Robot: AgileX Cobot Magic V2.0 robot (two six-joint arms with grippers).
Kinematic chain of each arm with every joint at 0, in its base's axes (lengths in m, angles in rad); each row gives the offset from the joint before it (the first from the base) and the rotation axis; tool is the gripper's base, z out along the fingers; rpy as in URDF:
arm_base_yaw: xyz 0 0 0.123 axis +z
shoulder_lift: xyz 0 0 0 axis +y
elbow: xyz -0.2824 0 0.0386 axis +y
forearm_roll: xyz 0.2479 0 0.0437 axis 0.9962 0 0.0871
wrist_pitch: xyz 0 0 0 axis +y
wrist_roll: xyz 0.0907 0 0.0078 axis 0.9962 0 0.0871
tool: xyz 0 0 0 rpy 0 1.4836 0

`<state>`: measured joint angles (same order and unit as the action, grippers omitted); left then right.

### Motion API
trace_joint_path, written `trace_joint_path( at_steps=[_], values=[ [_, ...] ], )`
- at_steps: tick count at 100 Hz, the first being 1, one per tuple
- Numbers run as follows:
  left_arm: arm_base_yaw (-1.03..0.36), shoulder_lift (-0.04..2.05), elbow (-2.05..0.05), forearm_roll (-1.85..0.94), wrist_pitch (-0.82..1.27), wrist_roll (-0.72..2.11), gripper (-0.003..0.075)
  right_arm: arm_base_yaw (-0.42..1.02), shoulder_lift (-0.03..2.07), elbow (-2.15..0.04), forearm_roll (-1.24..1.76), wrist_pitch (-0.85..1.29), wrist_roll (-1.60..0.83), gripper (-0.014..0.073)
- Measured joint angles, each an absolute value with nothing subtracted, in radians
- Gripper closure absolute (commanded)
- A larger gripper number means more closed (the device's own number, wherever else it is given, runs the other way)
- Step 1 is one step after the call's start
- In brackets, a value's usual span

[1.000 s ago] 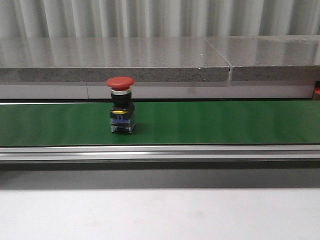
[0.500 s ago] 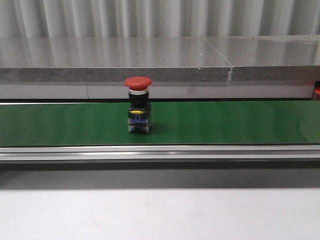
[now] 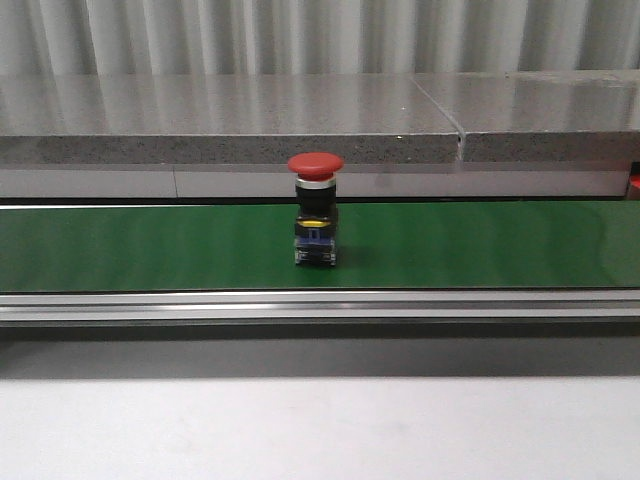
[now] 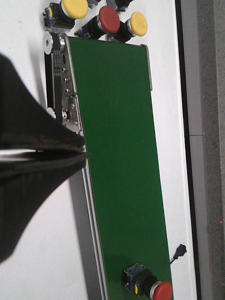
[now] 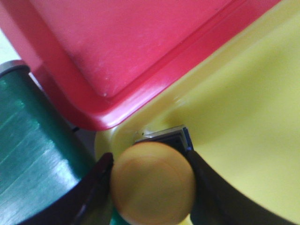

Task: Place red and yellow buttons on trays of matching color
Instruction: 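Carry the yellow button with the right gripper onto the yellow tray, then grasp the red button on the belt with the right gripper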

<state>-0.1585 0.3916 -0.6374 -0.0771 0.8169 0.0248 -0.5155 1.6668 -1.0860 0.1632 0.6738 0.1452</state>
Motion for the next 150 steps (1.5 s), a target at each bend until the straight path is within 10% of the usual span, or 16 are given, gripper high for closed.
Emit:
trace_joint_path(
  at_steps=[35, 100, 150],
  values=[
    [-0.159, 0.392, -0.637, -0.077, 0.817, 0.025, 0.0741, -0.515, 1.697, -1.086, 0.165, 0.649, 0.145, 0.0152],
    [-0.159, 0.392, -0.637, -0.077, 0.817, 0.025, 0.0741, -0.501, 1.431, -1.085, 0.145, 0.712, 0.094, 0.0151],
    [-0.159, 0.392, -0.637, -0.077, 0.817, 0.025, 0.0741, -0.222, 1.212, -1.085, 0.143, 0.925, 0.050, 0.0147]
  ],
)
